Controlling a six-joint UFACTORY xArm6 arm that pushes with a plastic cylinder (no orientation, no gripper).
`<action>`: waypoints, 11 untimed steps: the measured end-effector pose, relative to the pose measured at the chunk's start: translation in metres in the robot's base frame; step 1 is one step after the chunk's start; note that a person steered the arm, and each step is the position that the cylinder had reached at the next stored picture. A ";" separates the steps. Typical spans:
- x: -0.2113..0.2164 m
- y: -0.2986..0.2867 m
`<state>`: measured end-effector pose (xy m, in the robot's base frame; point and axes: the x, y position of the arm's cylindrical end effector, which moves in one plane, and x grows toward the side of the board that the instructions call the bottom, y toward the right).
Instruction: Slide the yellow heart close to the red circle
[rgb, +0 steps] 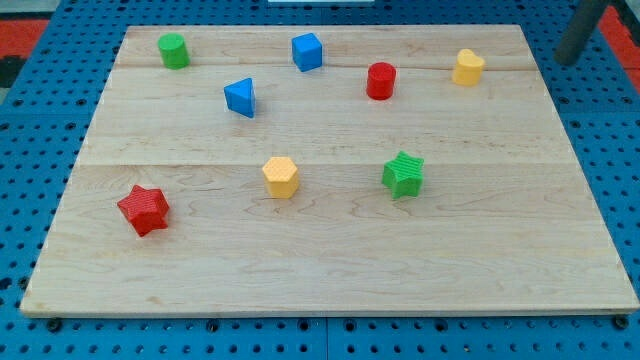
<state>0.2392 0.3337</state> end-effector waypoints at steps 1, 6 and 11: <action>-0.016 -0.053; 0.054 -0.134; 0.136 -0.171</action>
